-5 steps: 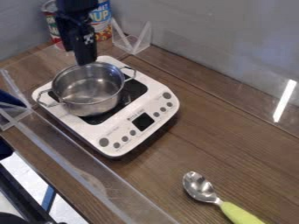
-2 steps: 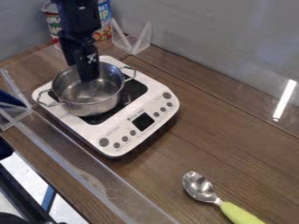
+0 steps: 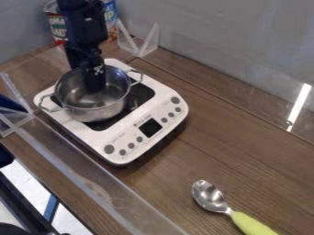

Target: Put silver pot on the white and black stove top

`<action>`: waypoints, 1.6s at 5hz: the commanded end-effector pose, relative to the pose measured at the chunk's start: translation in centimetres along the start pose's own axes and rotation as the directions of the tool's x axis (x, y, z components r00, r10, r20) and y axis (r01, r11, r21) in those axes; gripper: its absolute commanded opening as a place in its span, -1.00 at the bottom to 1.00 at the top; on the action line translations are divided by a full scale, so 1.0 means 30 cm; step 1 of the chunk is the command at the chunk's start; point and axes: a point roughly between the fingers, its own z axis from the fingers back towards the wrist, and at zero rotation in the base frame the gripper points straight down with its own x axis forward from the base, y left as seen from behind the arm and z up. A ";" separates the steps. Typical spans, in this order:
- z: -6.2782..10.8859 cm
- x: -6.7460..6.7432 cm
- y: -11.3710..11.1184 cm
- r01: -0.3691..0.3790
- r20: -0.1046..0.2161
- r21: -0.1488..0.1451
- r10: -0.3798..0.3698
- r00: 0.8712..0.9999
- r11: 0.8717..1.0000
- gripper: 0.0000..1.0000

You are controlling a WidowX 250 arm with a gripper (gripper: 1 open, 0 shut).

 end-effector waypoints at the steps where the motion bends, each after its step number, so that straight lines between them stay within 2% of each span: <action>1: 0.006 0.004 0.008 -0.005 0.025 0.011 0.005 1.000 1.000 -1.00; 2: -0.002 0.004 0.012 -0.010 0.027 0.009 0.010 1.000 1.000 -1.00; 6: 0.136 0.008 -0.009 -0.022 0.117 0.013 0.020 0.993 1.000 -1.00; 8: 0.159 0.016 -0.003 -0.034 0.124 0.007 0.033 0.992 0.999 -1.00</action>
